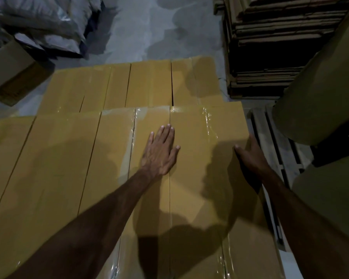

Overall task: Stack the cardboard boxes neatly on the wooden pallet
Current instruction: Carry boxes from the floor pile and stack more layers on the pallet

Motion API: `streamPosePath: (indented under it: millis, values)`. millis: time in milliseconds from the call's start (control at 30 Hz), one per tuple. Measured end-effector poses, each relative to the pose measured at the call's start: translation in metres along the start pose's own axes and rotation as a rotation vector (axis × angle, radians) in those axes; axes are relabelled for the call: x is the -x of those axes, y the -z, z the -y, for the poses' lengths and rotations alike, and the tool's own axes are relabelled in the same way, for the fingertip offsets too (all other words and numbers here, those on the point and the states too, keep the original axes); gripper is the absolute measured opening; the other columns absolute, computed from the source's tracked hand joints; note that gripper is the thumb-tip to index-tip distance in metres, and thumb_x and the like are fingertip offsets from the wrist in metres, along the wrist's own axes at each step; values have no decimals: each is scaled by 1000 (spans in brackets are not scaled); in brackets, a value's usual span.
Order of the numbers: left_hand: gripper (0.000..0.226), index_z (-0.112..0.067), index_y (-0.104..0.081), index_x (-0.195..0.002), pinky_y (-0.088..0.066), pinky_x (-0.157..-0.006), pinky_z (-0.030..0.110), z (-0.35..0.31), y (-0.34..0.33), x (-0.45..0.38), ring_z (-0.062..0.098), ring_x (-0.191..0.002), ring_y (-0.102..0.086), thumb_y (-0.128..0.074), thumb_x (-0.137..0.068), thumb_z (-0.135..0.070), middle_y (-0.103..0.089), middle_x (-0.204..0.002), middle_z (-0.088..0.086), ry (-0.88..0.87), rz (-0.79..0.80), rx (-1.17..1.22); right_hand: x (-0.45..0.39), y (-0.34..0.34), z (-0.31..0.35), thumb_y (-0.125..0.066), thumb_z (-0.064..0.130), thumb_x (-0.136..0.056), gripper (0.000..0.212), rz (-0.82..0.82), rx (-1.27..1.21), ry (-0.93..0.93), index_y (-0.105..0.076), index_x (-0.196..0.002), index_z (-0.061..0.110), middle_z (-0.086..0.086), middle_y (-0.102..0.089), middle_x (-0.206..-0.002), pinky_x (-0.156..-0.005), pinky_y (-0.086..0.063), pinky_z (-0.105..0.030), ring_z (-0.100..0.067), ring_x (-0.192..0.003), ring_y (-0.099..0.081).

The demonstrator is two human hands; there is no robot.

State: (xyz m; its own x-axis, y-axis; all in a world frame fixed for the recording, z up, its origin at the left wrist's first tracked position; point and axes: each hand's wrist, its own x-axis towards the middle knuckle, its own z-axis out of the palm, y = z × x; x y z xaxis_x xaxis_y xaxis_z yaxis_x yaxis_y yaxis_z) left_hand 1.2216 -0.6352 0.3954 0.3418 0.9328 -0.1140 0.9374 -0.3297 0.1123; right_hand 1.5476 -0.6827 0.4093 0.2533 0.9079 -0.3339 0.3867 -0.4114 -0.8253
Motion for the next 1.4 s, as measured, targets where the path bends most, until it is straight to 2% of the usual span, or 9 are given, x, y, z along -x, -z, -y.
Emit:
streamPosePath:
  millis: [267, 400, 533, 667, 867, 967, 1167, 1300, 1400]
  values:
    - [77, -13, -2, -168, -2, -132, 50, -15, 5, 26, 23, -163, 7, -11, -109, -62, 4, -176, 6, 27, 10, -10, 48, 4, -5, -58, 36, -107, 60, 59, 29, 18, -28, -159, 26, 2, -52, -143, -102, -43, -39, -21, -126, -53]
    - [78, -16, -2, -168, 1, -132, 49, -42, -5, 83, 19, -162, 11, -14, -108, -63, 7, -176, 4, 100, 15, 51, 102, 10, -27, -57, 52, -101, 73, 74, 83, -25, -23, -161, 26, -9, -47, -157, -113, -43, -49, -35, -140, -49]
    - [77, -16, -4, -169, 1, -131, 51, -70, -18, 161, 21, -162, 12, -16, -109, -62, 7, -176, 4, 98, 29, 59, 165, 19, -37, -55, 29, -108, 67, 121, 123, -71, -19, -164, 19, -11, -42, -160, -107, -37, -35, -36, -145, -43]
    - [77, -15, -3, -169, -1, -131, 52, -101, -30, 239, 23, -162, 11, -16, -109, -62, 5, -176, 7, 83, 59, 44, 230, 29, -67, -59, 29, -106, 68, 122, 141, -45, -27, -163, 11, -15, -46, -157, -109, -33, -33, -36, -143, -45]
    - [84, -18, 6, -168, 6, -131, 51, -127, -32, 301, 25, -161, 18, -8, -104, -70, 15, -174, 9, 111, 140, 45, 298, 39, -96, -64, 45, -99, 72, 151, 29, -28, -32, -159, 21, -8, -54, -147, -105, -51, -59, -31, -131, -56]
    - [87, -21, 9, -167, 6, -130, 54, -139, -29, 317, 26, -160, 19, -4, -99, -74, 18, -174, 8, 119, 170, 32, 312, 42, -107, -63, 49, -97, 68, 190, -35, -59, -38, -155, 24, -3, -59, -138, -103, -52, -59, -31, -126, -60]
    - [88, -19, 11, -167, -4, -129, 60, -180, -23, 307, 27, -161, 17, -9, -102, -75, 20, -173, 10, -175, 248, -81, 325, 43, -133, -44, 47, -110, 49, 151, -124, -157, -52, -149, 18, -11, -61, -142, -99, -49, -44, -25, -119, -62]
    - [85, -23, 8, -168, -6, -130, 59, -215, -20, 268, 25, -161, 14, -13, -104, -75, 17, -174, 8, -331, 233, -76, 326, 38, -165, -35, 67, -103, 57, 69, -218, -283, -65, -132, 28, -7, -62, -143, -110, -45, -61, -31, -131, -57]
    - [85, -23, 5, -168, -3, -130, 58, -240, -21, 241, 25, -162, 13, -15, -104, -75, 14, -175, 7, -418, 220, -74, 322, 34, -197, -37, 54, -110, 46, 55, -278, -325, -68, -125, 24, -8, -65, -135, -110, -44, -59, -31, -127, -59]
